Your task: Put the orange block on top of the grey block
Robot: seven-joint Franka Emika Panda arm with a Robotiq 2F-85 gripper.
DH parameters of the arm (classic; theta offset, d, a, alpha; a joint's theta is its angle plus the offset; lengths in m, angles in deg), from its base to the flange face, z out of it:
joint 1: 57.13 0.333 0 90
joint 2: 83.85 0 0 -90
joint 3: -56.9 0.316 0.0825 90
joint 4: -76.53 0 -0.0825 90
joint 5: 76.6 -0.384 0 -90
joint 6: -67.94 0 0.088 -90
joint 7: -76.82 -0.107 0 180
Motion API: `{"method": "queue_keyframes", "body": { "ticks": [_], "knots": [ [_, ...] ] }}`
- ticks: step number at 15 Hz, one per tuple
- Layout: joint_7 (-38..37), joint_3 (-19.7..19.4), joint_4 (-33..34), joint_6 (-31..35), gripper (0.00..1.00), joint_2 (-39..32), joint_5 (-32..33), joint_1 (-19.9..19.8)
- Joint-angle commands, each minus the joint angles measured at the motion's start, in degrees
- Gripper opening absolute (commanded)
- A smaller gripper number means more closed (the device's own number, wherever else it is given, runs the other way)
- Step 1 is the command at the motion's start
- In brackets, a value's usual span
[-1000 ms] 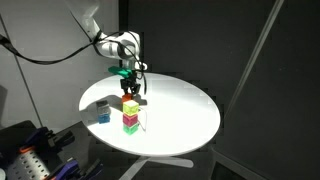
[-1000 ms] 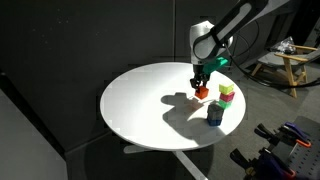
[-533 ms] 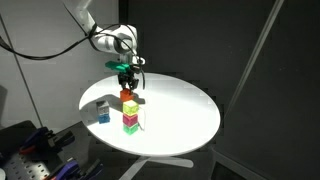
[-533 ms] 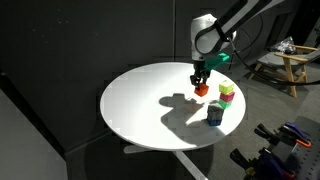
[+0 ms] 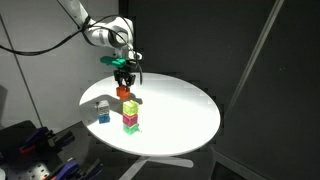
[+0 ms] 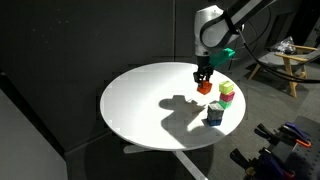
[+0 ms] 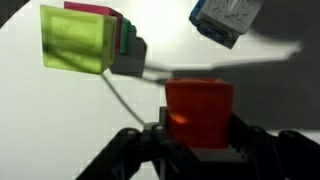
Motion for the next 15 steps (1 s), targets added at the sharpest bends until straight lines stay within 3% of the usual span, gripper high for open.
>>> {"method": "queue_keyframes", "body": {
  "ticks": [1,9,15],
  "knots": [
    [2.52,0.48,-3.56,-3.34,0.30,5.10,0.44,-0.02],
    [1.62,1.25,-7.77,-11.31,0.30,11.09,0.81,0.08],
    [-2.55,2.01,-11.70,-10.06,0.30,12.34,1.74,0.63]
  ]
}}
